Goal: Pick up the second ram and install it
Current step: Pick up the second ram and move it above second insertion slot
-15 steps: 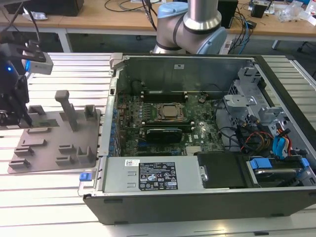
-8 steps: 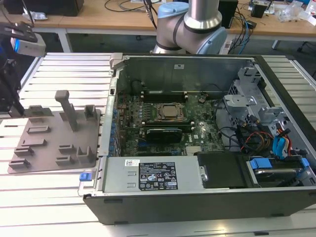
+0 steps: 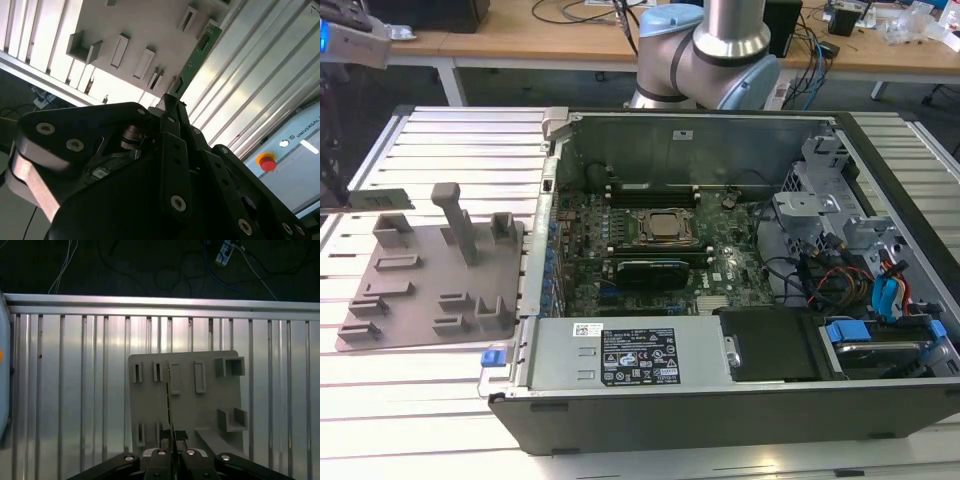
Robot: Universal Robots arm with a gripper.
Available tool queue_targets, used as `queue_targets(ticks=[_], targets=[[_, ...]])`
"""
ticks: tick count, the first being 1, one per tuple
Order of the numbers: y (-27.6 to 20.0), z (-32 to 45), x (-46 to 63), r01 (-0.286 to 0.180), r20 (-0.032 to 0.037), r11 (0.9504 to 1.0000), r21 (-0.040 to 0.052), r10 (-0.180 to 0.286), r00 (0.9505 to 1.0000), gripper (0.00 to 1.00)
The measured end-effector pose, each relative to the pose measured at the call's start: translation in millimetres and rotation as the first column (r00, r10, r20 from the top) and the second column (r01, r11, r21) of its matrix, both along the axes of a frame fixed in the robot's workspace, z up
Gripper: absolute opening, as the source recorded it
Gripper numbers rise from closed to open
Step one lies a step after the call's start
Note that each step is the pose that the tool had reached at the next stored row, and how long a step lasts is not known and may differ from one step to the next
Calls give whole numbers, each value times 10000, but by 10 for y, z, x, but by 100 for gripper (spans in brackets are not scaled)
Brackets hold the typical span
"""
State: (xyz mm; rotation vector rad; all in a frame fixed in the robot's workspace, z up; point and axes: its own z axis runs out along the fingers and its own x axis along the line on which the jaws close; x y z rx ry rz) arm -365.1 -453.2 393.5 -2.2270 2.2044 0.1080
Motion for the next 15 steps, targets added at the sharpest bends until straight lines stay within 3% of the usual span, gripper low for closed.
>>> queue_targets(ticks=[2,12,15], targets=[[0,134,0,0,0,10000,-1,0,10000,14],[0,497,0,0,0,10000,0,0,10000,14],[0,514,27,-1,-4,10000,-4,1,10000,14]])
